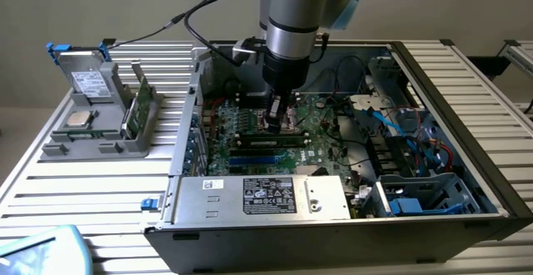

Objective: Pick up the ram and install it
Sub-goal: 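Press down the ram until it locks into place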

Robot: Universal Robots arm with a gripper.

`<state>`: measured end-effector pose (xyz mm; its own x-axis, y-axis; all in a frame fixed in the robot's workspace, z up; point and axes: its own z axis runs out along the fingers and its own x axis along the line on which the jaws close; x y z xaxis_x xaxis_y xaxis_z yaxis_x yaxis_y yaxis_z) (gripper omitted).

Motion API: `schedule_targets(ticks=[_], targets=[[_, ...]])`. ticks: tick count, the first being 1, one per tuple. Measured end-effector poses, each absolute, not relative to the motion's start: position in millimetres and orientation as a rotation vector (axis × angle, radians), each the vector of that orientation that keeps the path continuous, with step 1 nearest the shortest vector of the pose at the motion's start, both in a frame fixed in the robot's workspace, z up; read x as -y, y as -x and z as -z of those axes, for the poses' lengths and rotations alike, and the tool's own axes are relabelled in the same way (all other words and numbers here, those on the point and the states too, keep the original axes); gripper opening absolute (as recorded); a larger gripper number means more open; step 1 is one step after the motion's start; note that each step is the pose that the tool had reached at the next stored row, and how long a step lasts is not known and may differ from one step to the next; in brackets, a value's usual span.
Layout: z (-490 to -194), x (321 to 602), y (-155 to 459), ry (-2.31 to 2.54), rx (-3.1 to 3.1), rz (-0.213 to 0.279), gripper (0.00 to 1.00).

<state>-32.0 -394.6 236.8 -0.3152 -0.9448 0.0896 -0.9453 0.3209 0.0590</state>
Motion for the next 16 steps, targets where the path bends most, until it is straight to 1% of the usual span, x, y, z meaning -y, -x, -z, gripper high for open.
schedule_targets(ticks=[4,9,16], targets=[[-236.7,394.5,32.0,-1.726,2.484,-0.030,0.11],[-236.9,394.6,32.0,-1.669,2.512,-0.048,0.11],[-237.4,394.5,32.0,-1.567,2.575,-0.043,0.11]])
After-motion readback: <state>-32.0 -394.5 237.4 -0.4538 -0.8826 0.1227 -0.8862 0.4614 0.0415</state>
